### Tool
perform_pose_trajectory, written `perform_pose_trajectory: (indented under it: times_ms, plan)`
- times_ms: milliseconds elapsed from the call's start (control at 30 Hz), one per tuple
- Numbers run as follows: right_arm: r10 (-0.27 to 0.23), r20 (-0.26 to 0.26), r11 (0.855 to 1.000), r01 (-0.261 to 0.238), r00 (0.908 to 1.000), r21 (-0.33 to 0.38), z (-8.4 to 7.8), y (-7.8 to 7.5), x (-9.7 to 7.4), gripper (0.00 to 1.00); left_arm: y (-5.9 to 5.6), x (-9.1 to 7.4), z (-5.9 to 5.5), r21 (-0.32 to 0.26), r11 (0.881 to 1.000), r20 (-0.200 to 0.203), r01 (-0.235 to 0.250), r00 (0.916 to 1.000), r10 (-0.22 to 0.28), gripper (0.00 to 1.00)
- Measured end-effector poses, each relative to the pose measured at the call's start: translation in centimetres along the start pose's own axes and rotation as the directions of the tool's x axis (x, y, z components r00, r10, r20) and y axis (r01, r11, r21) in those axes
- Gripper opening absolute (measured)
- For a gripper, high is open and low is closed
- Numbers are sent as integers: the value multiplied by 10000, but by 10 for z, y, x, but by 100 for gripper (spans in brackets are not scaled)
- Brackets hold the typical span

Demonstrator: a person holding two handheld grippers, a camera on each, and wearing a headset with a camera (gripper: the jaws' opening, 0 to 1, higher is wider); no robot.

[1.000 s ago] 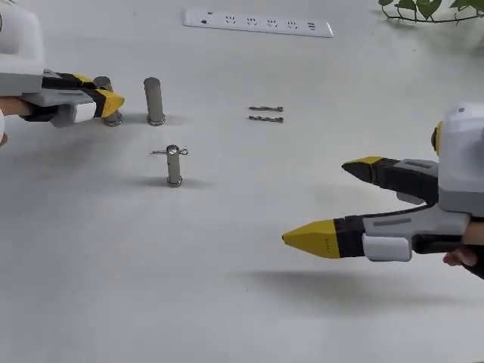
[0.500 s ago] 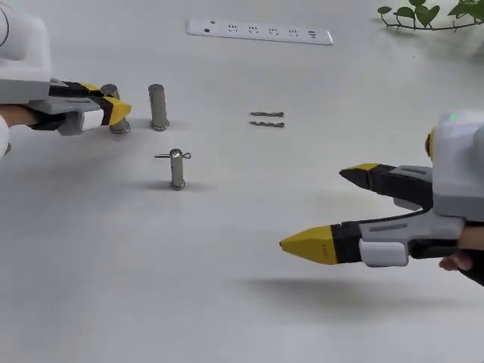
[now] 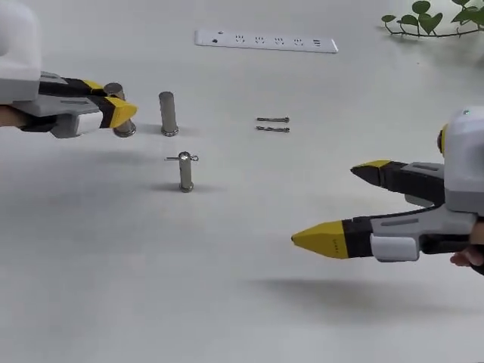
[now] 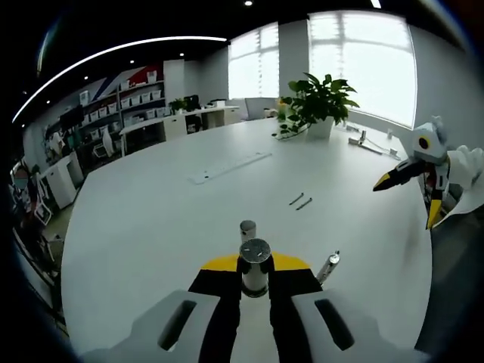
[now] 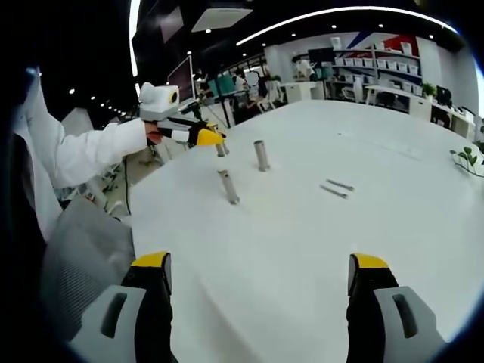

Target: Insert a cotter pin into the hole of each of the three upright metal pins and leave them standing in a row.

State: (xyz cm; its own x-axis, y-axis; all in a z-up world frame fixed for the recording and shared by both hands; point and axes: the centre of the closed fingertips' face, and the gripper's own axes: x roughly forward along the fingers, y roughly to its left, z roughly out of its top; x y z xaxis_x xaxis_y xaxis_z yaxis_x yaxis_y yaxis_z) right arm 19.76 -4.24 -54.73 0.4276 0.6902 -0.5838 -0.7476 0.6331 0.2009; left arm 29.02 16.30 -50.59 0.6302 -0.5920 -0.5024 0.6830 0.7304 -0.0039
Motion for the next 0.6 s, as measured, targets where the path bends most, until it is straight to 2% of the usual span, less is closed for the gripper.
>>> perform_pose_trajectory:
  times_ms: [133,267,367,433,567,600]
  plan:
    - [-112,61,9999,111,9999,36,0,-3,-4,95,-16,-8,3,-9,9998,83,185,9998,-185,10]
    - [-202,118,9998,201,9997,48,0,-5,-7,95,-38,-11,2,19,9989,98,478,9988,-478,10]
    - [-245,120,9997,244,9996,76,-2,-7,-9,95,-54,-9,1,38,9965,23,831,9965,-831,10]
    - [-278,104,9996,277,9996,87,-3,-8,-10,95,-66,-8,3,349,9943,44,1011,9948,-1013,10]
    - [-291,110,9995,290,9995,100,-4,-8,-11,95,-87,-1,3,529,9876,90,1475,9889,-1482,10]
    - [-312,101,9995,311,9995,105,-5,-9,-12,95,-88,3,2,515,9868,53,1533,9881,-1538,10]
